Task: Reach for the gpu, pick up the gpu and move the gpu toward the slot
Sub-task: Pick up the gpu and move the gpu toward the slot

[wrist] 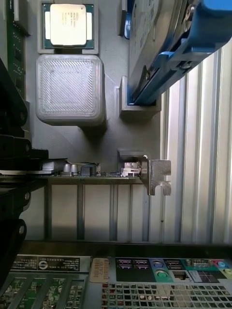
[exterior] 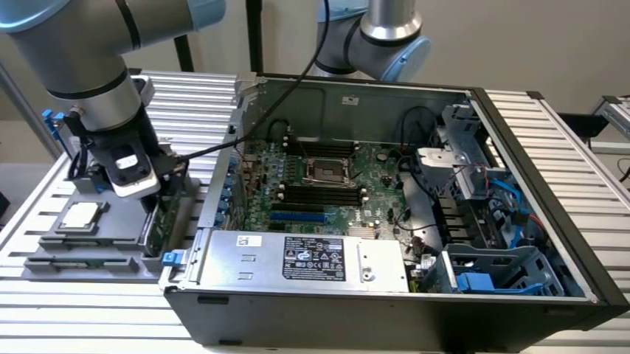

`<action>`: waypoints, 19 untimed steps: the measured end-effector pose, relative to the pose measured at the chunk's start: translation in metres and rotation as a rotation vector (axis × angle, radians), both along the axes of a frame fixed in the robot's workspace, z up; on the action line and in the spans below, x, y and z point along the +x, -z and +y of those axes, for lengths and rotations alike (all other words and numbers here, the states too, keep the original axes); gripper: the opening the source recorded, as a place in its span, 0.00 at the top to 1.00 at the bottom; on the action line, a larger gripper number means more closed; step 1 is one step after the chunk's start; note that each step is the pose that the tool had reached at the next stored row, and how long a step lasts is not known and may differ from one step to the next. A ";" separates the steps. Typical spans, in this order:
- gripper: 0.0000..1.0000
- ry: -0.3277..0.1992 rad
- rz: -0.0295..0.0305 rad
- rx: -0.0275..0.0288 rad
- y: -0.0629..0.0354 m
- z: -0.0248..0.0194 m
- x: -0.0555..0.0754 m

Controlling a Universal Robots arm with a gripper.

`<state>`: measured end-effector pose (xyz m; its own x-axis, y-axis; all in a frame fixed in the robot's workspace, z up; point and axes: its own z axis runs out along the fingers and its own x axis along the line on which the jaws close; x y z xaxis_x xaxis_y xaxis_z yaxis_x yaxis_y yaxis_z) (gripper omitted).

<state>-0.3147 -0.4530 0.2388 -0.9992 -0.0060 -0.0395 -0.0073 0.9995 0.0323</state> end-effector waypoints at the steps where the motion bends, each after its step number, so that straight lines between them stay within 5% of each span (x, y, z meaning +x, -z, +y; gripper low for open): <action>1: 0.74 0.000 0.0064 0.0000 -0.0002 0.0000 0.001; 4: 0.74 0.000 0.0225 0.0000 -0.0015 0.0000 0.003; 7: 0.74 0.000 0.0299 -0.0001 -0.0039 0.0000 0.003; 19: 0.74 0.000 0.0340 0.0000 -0.0146 0.0000 0.003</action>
